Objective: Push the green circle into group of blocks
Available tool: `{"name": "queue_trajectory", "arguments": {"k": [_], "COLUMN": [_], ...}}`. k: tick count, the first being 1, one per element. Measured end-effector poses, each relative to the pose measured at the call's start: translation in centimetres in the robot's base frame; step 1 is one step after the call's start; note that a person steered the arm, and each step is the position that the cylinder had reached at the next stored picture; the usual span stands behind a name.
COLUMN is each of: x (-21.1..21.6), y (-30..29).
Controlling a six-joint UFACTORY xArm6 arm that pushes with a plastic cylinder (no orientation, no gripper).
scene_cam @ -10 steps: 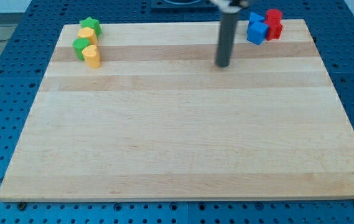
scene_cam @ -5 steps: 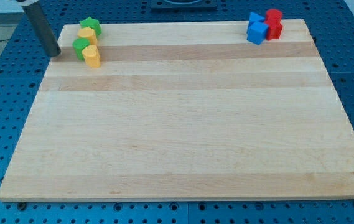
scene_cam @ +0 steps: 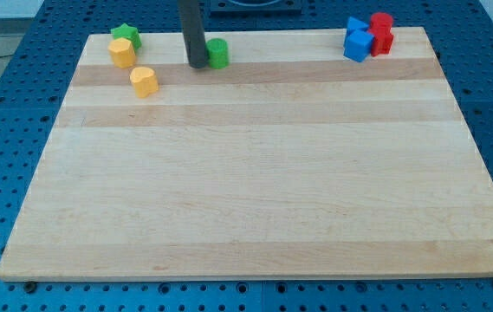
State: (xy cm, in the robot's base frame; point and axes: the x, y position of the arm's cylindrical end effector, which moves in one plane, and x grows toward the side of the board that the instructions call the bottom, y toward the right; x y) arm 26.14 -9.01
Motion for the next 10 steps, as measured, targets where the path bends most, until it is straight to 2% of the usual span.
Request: {"name": "queue_trajectory", "arguments": {"k": [1, 3, 4, 7, 8, 9, 10], "x": [-1.9, -2.0, -2.0, -2.0, -2.0, -2.0, 3.1], "y": [-0.3, 1.3, 4.5, 19.0, 19.9, 17.9, 12.0]}}
